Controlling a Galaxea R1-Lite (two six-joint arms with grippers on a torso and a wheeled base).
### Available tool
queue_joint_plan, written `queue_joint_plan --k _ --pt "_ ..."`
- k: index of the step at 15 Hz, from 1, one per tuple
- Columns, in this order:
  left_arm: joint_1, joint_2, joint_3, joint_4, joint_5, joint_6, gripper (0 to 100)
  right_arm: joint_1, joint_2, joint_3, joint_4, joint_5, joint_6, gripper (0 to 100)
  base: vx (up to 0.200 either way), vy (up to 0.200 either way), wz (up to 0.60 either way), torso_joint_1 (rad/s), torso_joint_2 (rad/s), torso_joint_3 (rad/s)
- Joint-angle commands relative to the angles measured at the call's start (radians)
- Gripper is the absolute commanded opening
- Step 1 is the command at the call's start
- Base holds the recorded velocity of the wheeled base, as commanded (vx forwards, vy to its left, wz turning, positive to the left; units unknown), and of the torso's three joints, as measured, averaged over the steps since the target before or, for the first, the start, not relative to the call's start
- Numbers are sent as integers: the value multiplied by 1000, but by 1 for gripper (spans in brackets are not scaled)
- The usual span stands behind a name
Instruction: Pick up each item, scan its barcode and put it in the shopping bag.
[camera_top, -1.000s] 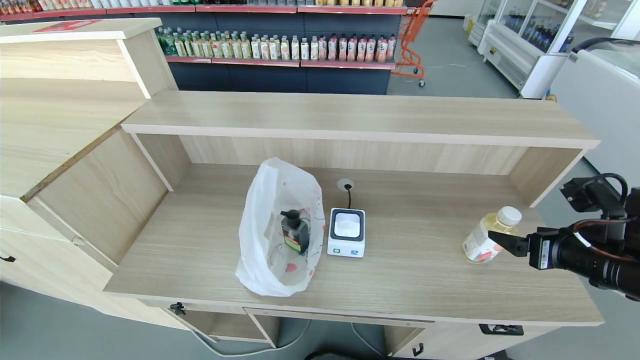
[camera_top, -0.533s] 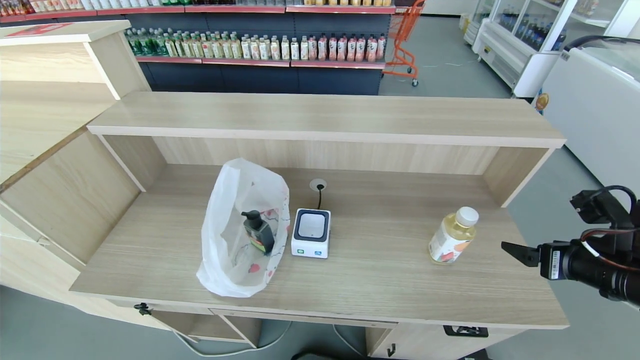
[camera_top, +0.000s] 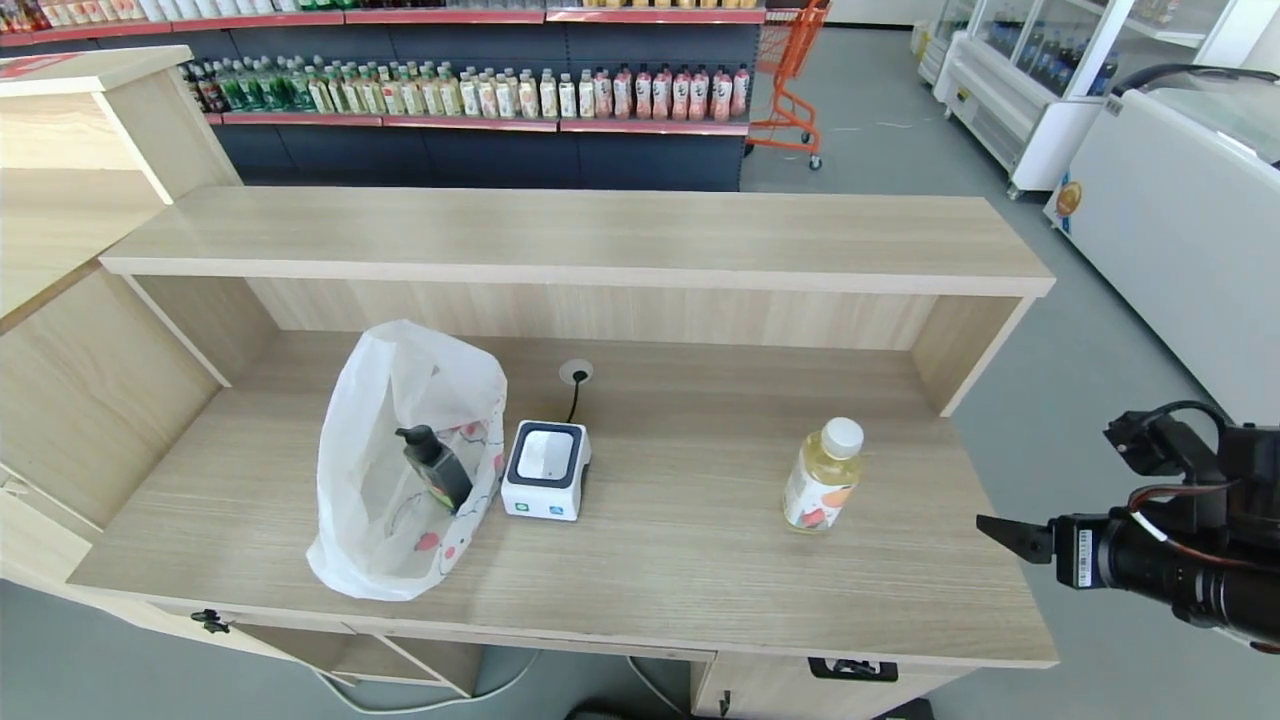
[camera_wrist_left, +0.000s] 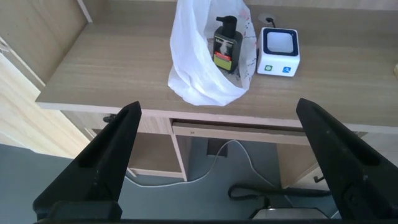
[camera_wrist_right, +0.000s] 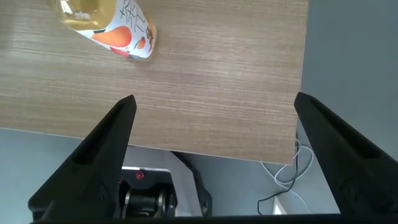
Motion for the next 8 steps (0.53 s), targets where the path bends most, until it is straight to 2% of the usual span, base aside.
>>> queue_joint_plan --k 1,5,8 --pt "0 0 0 0 1 -1 100 48 23 2 0 4 1 100 0 0 0 0 0 0" --pt "0 0 0 0 1 -1 100 191 105 -6 -27 -7 32 100 0 0 0 0 0 0" --pt "0 0 0 0 1 -1 100 243 234 2 -184 -73 33 100 0 0 0 0 0 0"
